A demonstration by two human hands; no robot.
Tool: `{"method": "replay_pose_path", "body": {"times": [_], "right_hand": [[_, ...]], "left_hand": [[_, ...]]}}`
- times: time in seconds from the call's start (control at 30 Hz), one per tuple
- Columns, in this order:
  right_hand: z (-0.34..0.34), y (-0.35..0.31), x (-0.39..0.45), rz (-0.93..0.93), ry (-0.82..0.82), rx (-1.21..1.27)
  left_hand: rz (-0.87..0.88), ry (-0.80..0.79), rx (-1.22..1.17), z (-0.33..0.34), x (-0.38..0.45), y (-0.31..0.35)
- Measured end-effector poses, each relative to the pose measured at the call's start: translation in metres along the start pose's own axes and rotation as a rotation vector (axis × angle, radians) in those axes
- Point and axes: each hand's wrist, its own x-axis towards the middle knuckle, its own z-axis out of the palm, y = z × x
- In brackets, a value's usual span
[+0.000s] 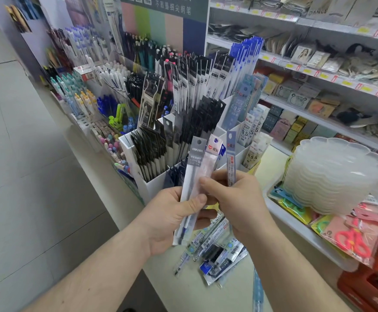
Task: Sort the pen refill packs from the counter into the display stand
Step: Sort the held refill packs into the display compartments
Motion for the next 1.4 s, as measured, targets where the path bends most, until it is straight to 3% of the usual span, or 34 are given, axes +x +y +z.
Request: {"method": "replay_pose_path", "body": {"times": [0.13, 0.23, 0.3, 0.43, 0.7, 0.93, 1.2, 1.4], "right_hand": [[0.003, -0.002, -0.003, 0.035, 0.041, -0.016], [0.001, -0.004, -0.002, 0.198, 0.073, 0.119], [-0.002, -0.005, -0.002, 0.205, 0.081, 0.191], [-0.005, -0.007, -0.006, 0.161, -0.039, 0.306], [-0.013, 0.003, -0.003, 0.019, 0.065, 0.182], [-0.013, 0.001, -0.002, 0.033, -0.007, 0.123], [-0.021, -0.002, 0.007, 0.016, -0.246, -0.006], [-0.026, -0.008, 0.018, 0.058, -0.223, -0.026]], "left_hand": [[0.002, 0.018, -0.01, 0.003, 0.0, 0.001], [-0.001, 0.071, -0.022, 0.003, -0.001, 0.002], [-0.002, 0.073, -0.028, 0.003, -0.002, 0.003], [-0.007, 0.075, -0.055, 0.002, -0.001, 0.002], [-0.019, 0.049, -0.078, -0.003, 0.001, 0.001], [0.006, 0.063, 0.02, -0.001, -0.001, 0.002], [-0.063, 0.008, 0.009, -0.002, -0.006, 0.007], [-0.046, -0.009, 0.012, -0.004, -0.004, 0.009]]}}
